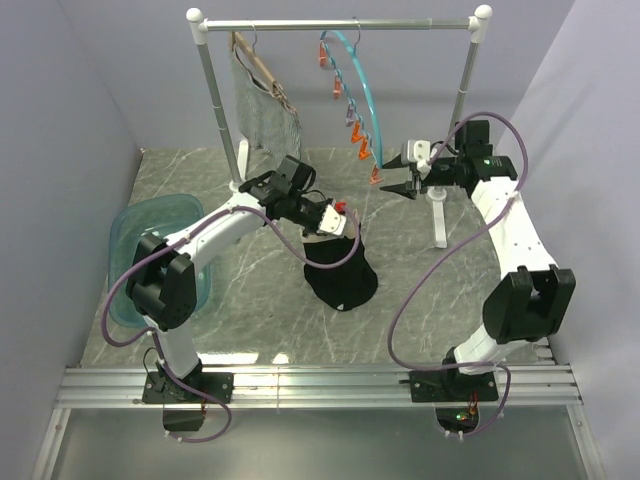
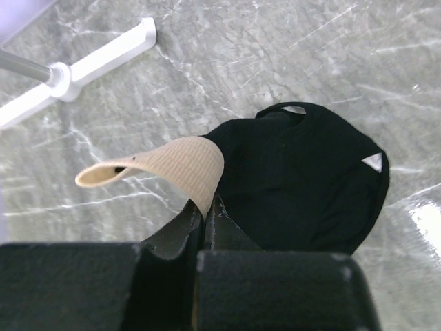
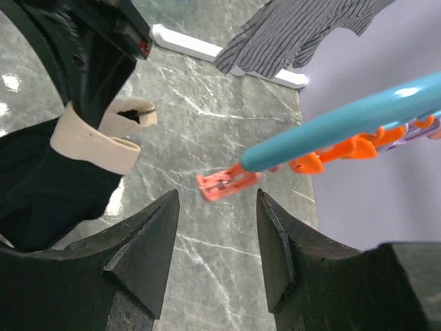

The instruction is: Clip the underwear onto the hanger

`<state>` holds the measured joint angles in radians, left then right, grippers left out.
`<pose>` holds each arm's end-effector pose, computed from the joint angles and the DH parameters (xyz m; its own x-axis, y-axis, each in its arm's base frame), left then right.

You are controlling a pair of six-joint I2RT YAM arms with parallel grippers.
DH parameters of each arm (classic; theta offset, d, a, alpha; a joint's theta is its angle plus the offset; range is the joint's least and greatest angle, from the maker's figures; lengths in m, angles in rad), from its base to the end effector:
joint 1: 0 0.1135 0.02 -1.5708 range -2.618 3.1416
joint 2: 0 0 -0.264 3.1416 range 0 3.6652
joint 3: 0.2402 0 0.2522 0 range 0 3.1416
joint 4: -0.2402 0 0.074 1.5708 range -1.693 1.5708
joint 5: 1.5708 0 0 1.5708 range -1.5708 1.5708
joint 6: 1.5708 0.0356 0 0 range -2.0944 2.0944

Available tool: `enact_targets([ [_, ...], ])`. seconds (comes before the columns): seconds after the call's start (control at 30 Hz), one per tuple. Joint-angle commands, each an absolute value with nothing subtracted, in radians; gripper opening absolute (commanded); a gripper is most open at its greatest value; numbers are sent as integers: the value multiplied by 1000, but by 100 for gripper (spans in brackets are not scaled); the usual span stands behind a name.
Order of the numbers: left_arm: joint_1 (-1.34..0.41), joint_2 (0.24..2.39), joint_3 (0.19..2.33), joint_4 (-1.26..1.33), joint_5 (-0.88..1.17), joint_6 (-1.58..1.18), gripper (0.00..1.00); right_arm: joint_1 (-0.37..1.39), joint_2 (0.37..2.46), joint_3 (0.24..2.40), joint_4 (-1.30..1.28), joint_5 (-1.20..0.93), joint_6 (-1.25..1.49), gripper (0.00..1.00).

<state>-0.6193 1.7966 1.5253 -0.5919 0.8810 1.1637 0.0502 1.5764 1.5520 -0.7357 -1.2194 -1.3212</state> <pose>0.3049 -0.2511 0.2895 0.4691 0.3832 -0.7957 0.8761 -0.3151 0.3648 0.3283 0.0500 0.3721 0.5053 -0.3086 -0.8059 -0.8389 0.0430 -0.5425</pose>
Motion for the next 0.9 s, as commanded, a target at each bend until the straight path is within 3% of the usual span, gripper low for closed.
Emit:
enact_targets([
  [0.0,-624,1790,1574,-638,890,1279,0,54,1608,1647,-805,-1239,-1356,56],
  [0.87,-623,1812,1615,-667,910,1316,0,97,1735,1844,-1006,-1269,-1376,57],
])
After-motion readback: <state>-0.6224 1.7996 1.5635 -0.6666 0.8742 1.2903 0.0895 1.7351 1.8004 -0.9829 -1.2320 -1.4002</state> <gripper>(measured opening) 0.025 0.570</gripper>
